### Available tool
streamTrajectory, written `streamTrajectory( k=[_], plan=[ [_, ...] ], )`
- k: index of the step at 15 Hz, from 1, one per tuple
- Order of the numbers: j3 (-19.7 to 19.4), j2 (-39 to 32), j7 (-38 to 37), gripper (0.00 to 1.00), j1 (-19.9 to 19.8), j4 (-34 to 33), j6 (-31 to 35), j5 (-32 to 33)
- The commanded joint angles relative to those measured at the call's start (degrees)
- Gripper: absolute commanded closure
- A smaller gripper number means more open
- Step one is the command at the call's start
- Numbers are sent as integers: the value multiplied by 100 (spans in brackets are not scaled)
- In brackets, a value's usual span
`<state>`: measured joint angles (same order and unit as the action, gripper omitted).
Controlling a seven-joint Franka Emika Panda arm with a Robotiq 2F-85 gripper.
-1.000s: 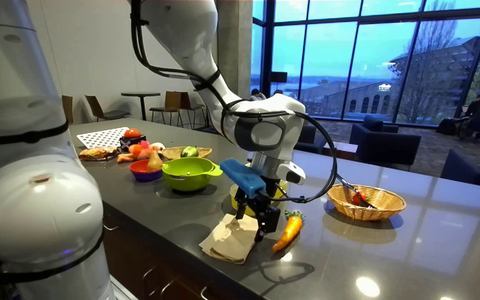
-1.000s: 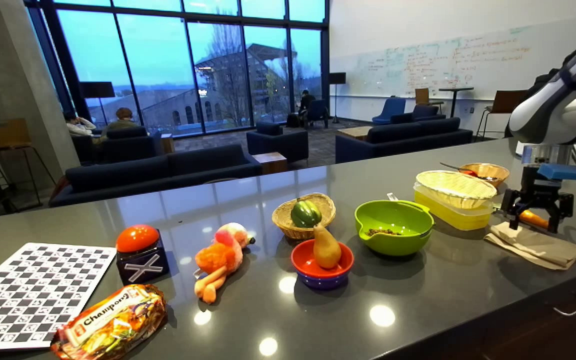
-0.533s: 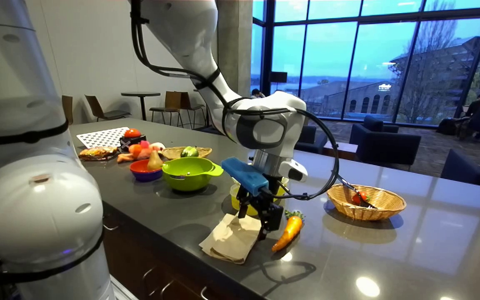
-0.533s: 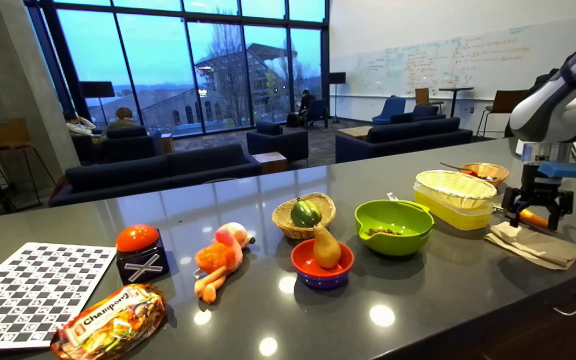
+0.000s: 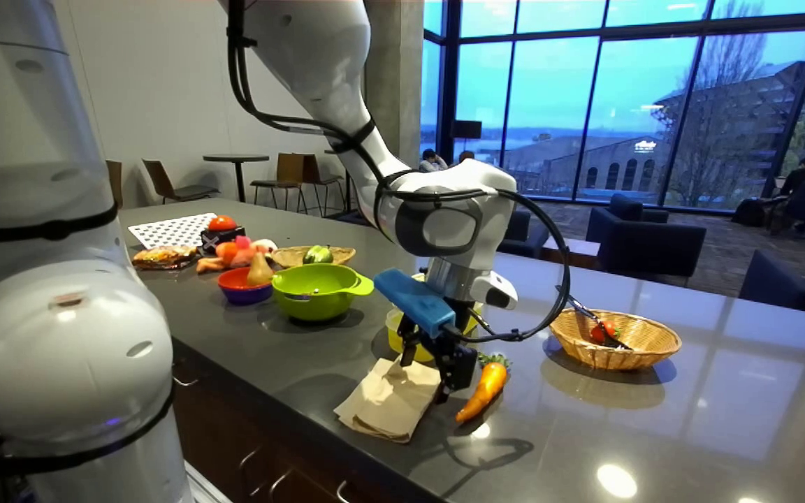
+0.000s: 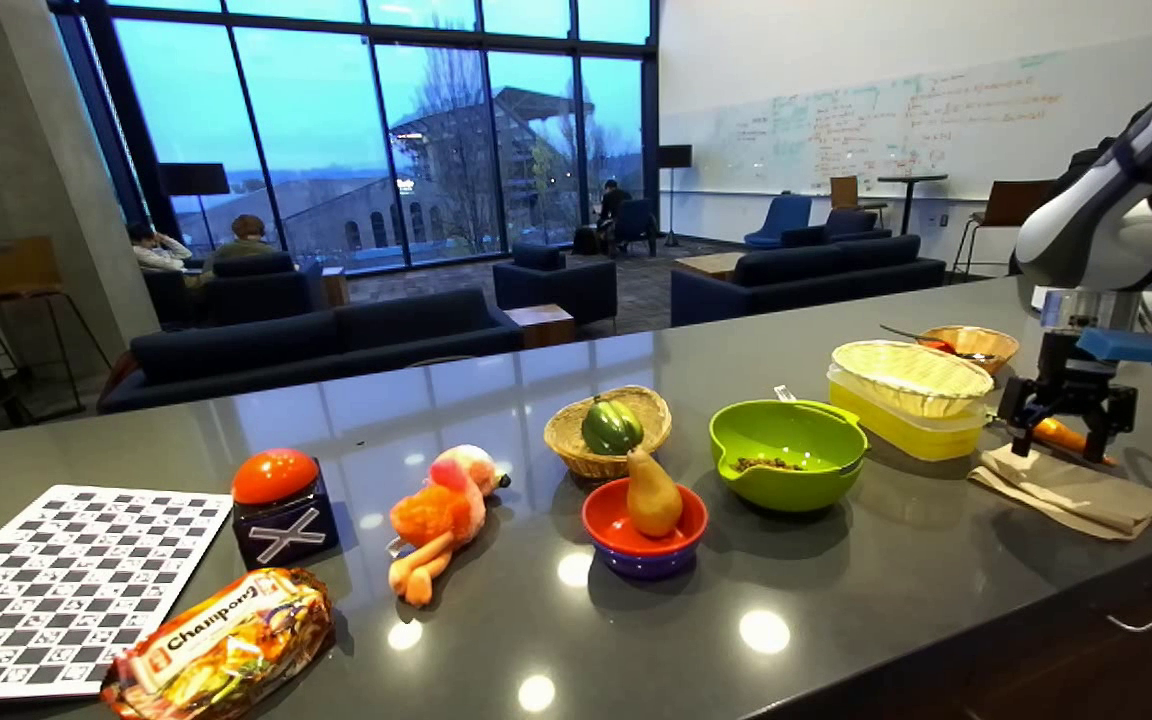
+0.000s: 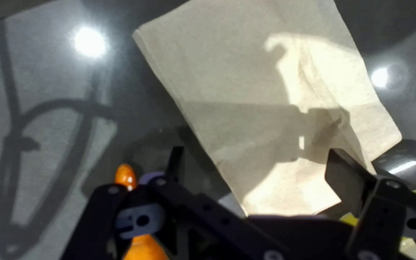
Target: Use the brown paper to clean the carrot
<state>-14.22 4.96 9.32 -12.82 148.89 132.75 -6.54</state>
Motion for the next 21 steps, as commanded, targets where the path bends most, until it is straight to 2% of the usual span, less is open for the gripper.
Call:
streamTrajectory(
  k=[1,8,9,10,12,20,21],
  plan=[
    [-43,-160,314,0,-18,-79,150,-149],
    [-18,-331,528,0,-16,-140,263,-291],
    [-14,-342,588,25,-15,-138,269,-332],
    [-10,-361,621,26,-13,-149,276,-349],
    [-4,-390,677,39,-15,-165,274,-380],
    [3,-357,674,100,-15,-218,242,-367],
    [5,-359,676,100,-15,-228,242,-364]
  ],
)
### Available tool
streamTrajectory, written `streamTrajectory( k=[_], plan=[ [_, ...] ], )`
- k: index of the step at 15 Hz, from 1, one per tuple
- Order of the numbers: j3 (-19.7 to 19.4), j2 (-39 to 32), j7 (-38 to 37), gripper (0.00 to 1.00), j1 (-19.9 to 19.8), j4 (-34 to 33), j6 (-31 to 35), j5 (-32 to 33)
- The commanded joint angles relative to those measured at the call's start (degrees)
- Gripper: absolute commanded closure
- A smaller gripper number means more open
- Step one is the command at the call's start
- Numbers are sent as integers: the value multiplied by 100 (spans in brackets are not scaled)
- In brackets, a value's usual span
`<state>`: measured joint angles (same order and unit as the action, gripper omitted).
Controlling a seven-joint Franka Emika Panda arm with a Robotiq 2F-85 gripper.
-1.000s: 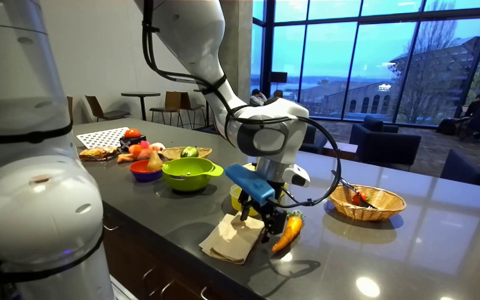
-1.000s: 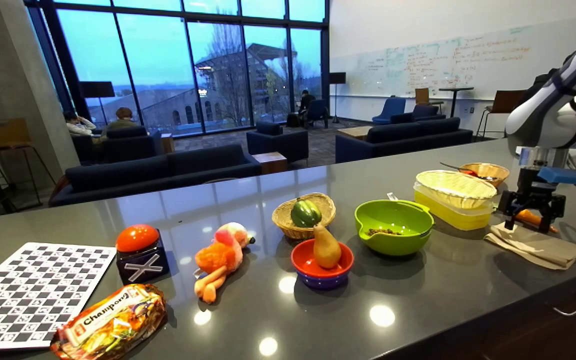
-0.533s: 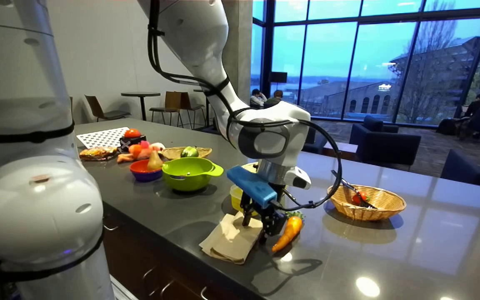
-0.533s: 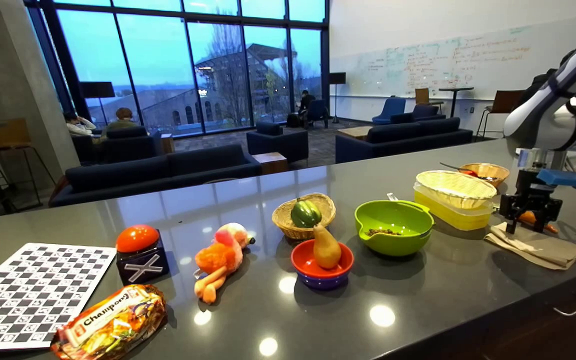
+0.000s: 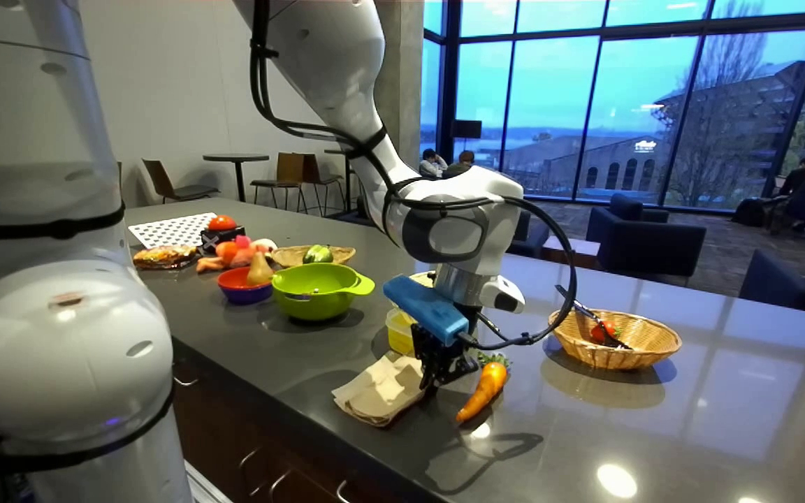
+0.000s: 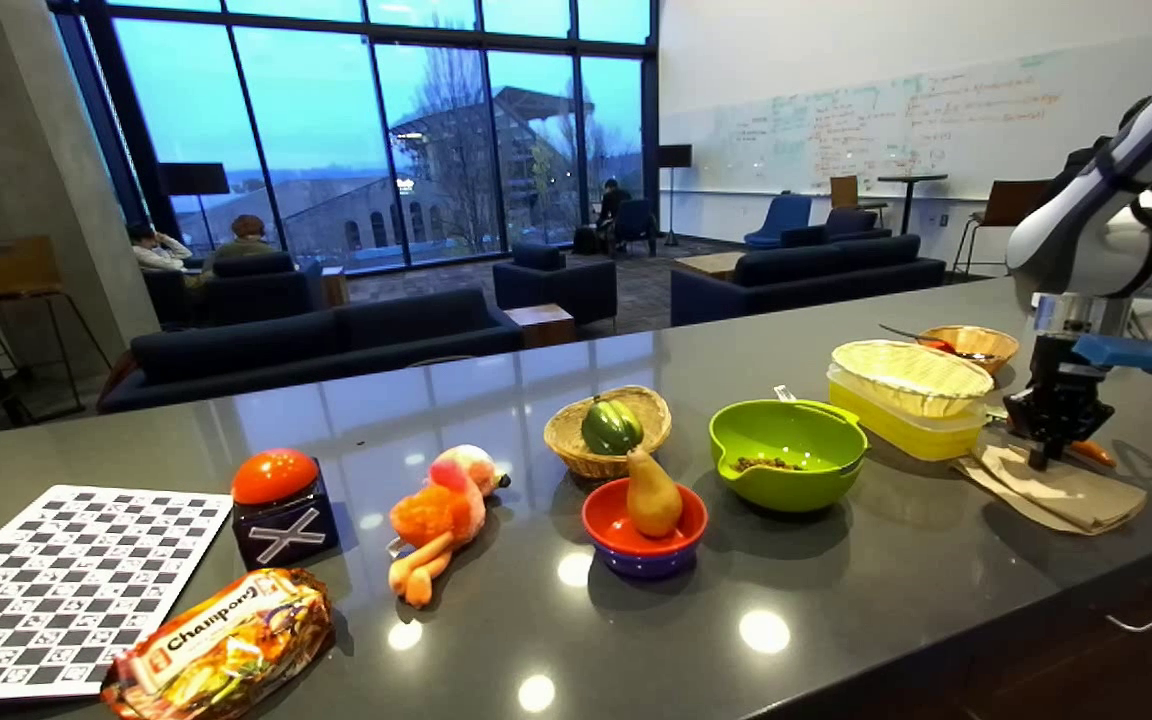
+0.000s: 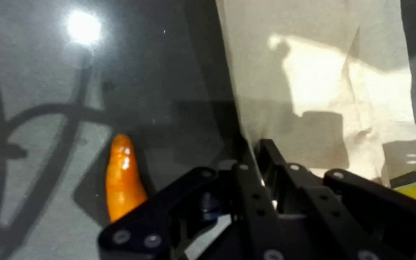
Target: Use the brown paper to clean the carrot
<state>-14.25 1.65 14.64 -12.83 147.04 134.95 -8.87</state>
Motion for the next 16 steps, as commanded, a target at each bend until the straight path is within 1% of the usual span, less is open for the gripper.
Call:
streamTrajectory(
  k=[1,5,11,14,16],
  plan=[
    [6,-5,132,100,-17,-30,12,-113],
    [1,201,21,100,-30,23,-109,-23],
    [42,965,-630,100,-49,223,-657,531],
    [48,1281,-878,100,-74,211,-943,688],
    [41,1415,-1079,100,-114,150,-1007,753]
  ],
)
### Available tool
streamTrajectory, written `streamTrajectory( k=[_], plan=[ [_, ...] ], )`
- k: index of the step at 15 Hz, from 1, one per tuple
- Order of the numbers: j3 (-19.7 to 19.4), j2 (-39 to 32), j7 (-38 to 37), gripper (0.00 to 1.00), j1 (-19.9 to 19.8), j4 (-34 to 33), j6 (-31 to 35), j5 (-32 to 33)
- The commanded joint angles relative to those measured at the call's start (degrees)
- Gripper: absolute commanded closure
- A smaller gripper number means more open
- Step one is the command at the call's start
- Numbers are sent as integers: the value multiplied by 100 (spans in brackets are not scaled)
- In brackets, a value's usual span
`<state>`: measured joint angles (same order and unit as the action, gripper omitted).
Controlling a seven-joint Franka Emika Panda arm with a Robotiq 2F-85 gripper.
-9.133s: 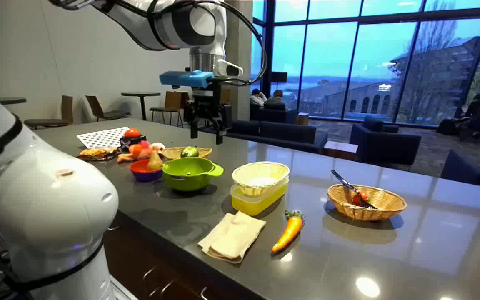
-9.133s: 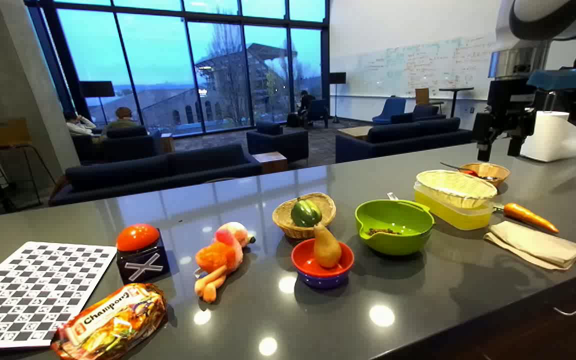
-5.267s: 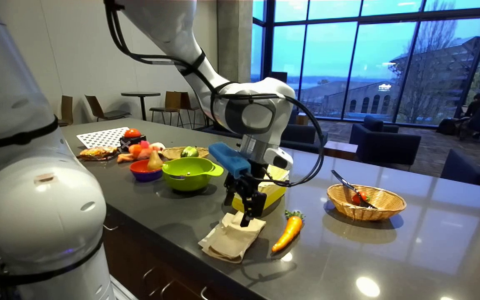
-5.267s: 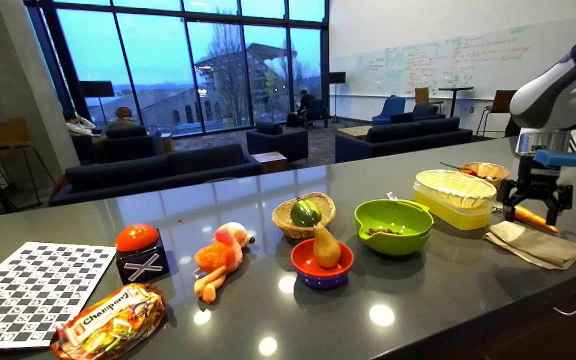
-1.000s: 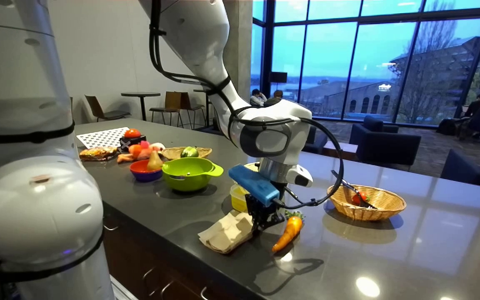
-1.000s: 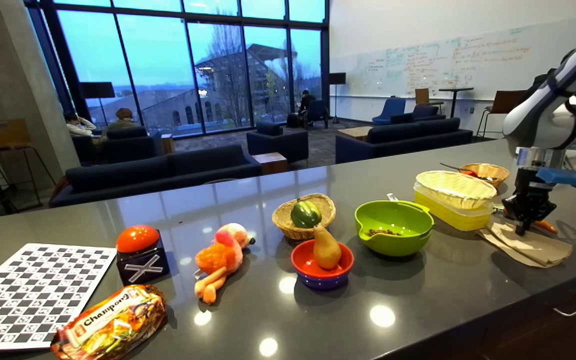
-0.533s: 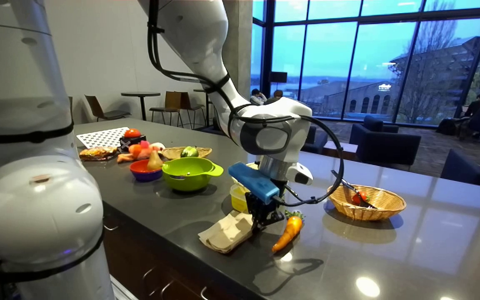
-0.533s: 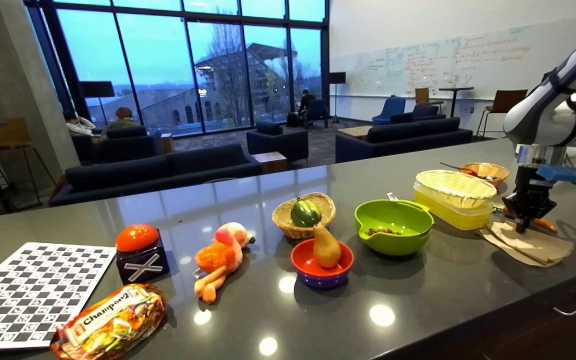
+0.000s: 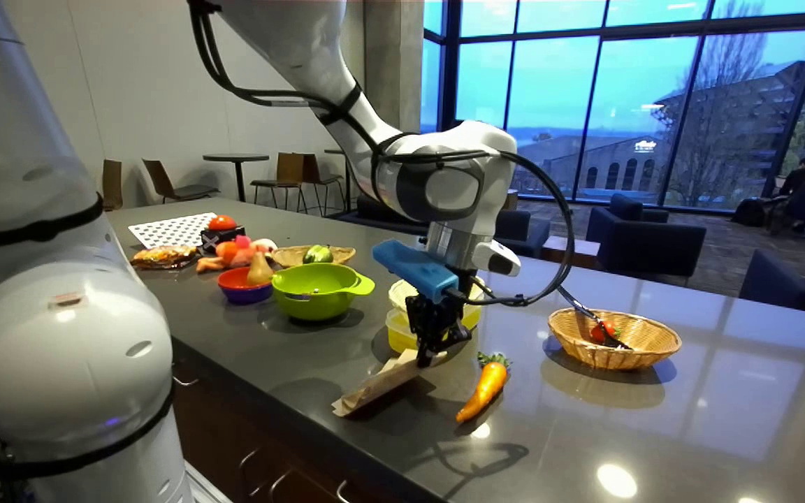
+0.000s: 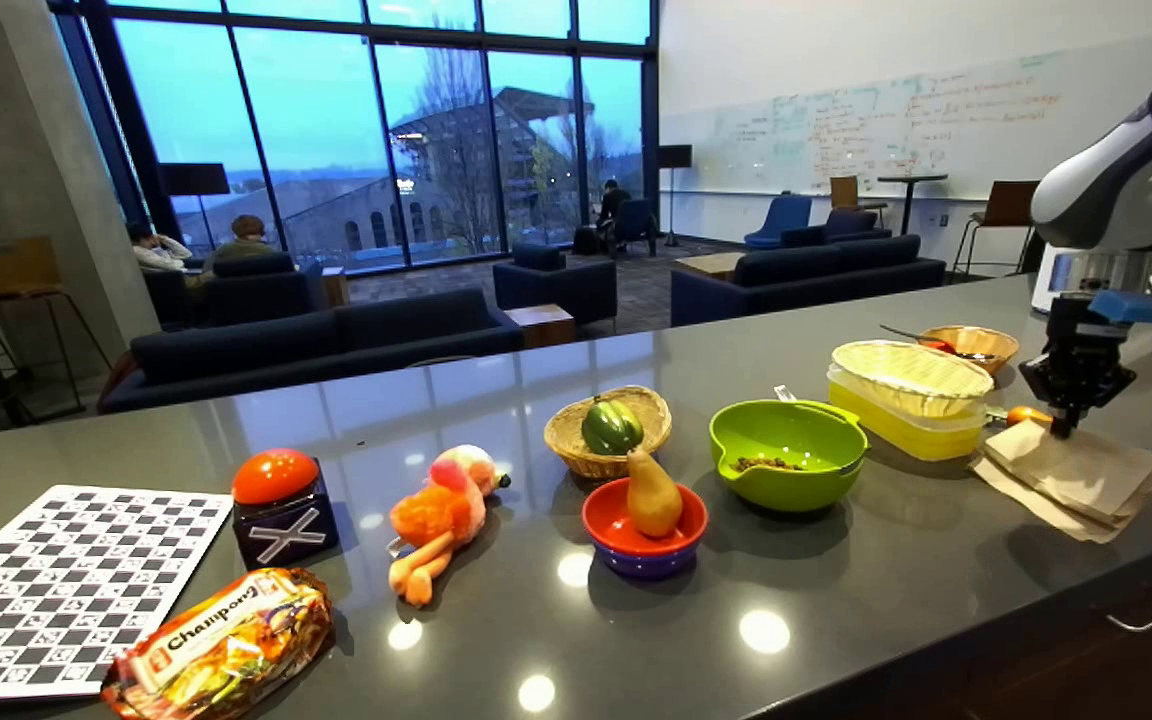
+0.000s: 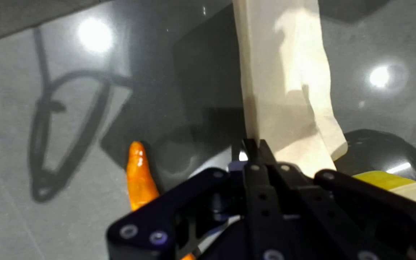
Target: Use the brown paper to clean the carrot
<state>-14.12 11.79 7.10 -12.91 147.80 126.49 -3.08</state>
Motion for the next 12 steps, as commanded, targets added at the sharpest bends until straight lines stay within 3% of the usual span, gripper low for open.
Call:
streamTrajectory(
  k=[1,12],
  plan=[
    [23,431,-424,100,-128,34,-160,194],
    [-201,88,-975,100,-343,-727,-82,-125]
  ],
)
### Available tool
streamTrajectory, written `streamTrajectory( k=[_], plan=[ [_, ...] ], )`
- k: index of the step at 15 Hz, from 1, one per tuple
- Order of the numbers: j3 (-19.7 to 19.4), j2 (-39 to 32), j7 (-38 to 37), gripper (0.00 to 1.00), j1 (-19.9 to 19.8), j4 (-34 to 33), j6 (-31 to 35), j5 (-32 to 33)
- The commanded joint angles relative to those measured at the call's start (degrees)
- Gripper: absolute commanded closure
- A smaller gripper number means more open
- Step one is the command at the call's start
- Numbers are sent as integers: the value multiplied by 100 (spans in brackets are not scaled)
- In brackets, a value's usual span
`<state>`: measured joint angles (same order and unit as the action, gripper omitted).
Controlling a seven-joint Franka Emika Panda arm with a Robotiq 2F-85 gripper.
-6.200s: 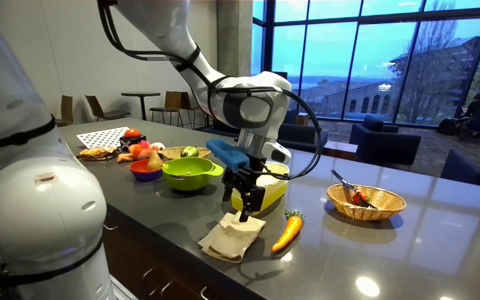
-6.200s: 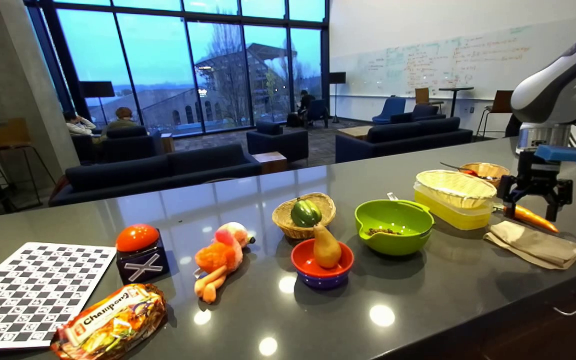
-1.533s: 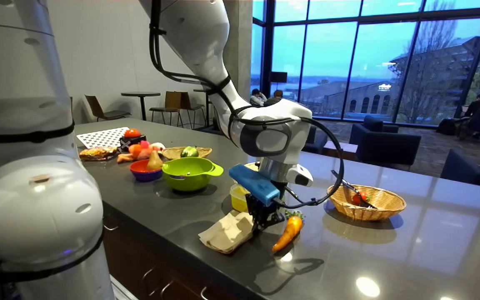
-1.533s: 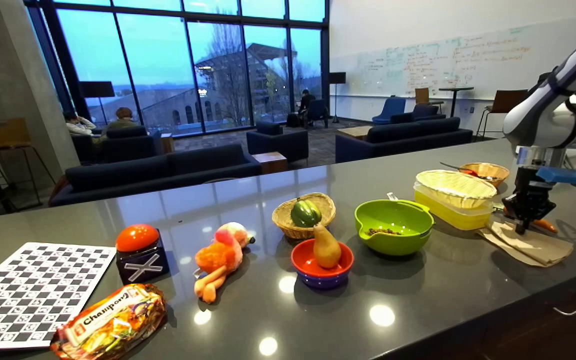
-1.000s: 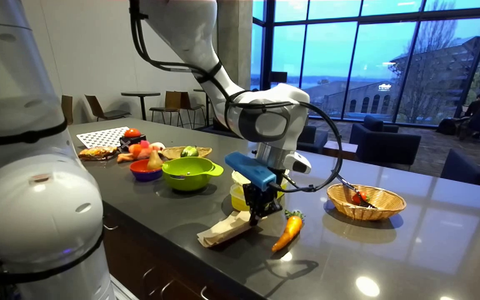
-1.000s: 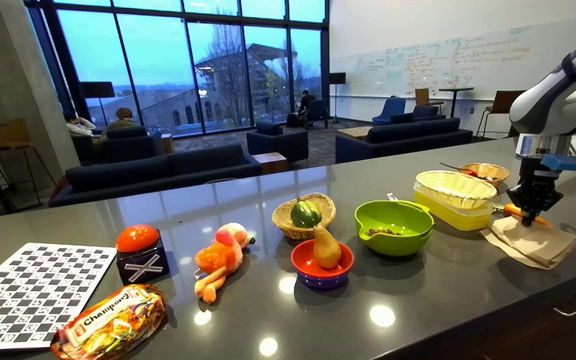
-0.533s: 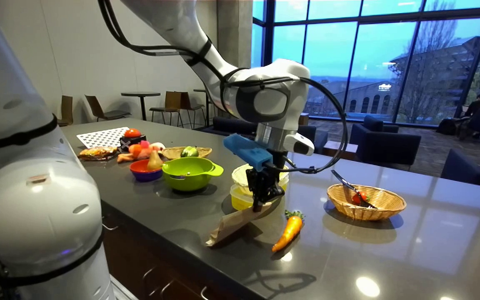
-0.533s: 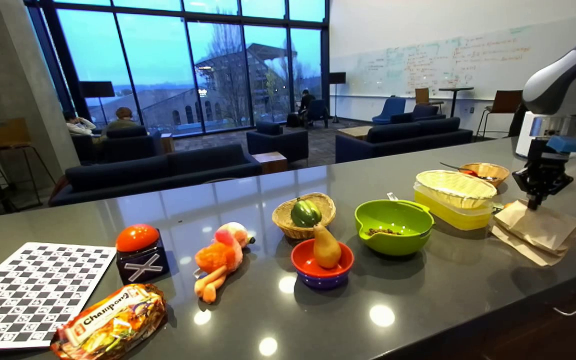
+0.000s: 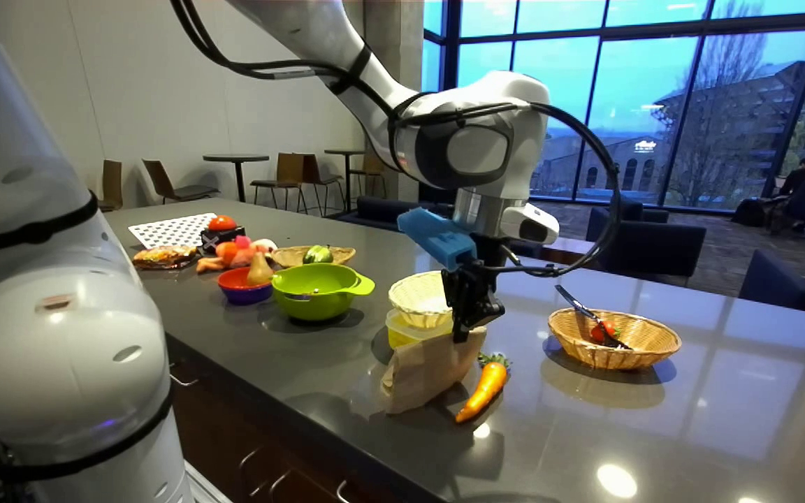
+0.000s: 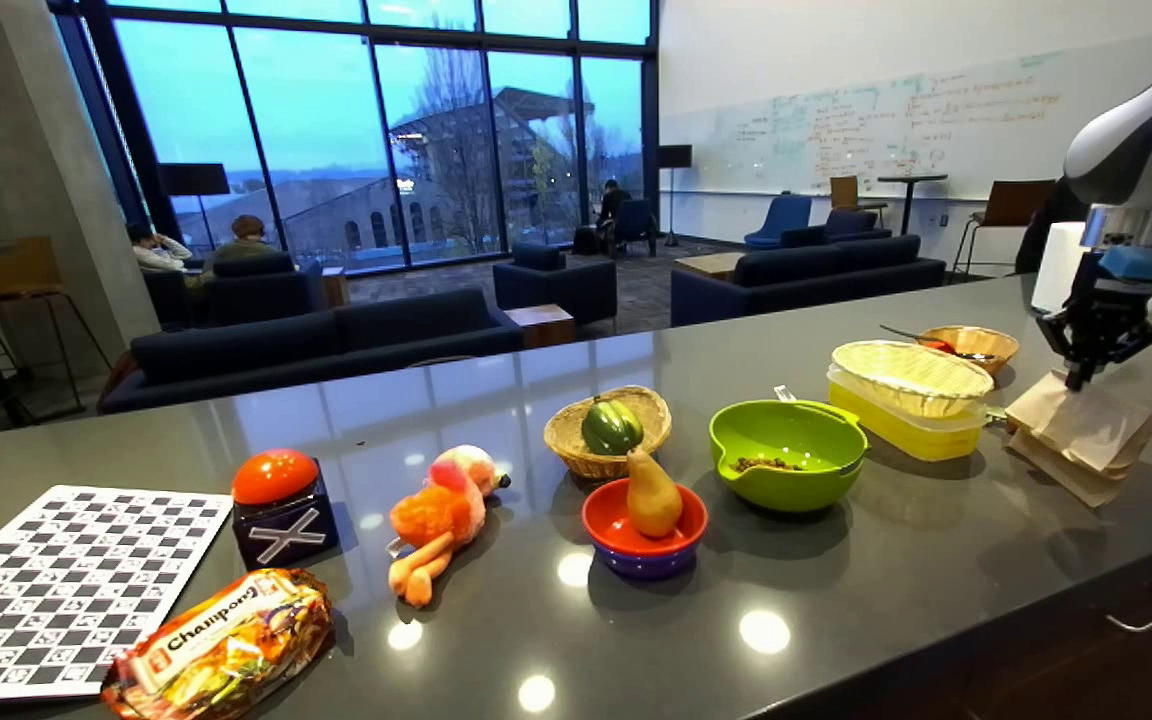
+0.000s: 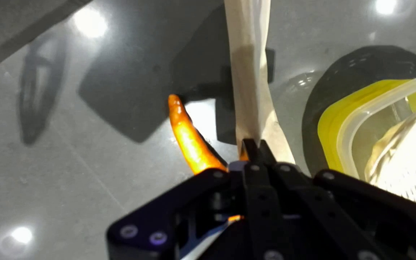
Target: Use the brown paper to clean the carrot
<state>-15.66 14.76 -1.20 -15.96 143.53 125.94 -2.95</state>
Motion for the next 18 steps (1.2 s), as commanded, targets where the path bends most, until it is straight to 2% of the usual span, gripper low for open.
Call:
streamTrajectory(
  k=[1,11,18],
  plan=[
    [-67,-284,-157,100,-33,-386,-15,-199],
    [-192,-956,-13,100,-45,-996,23,-677],
    [-208,-1563,-33,100,-56,-1351,138,-678]
  ],
)
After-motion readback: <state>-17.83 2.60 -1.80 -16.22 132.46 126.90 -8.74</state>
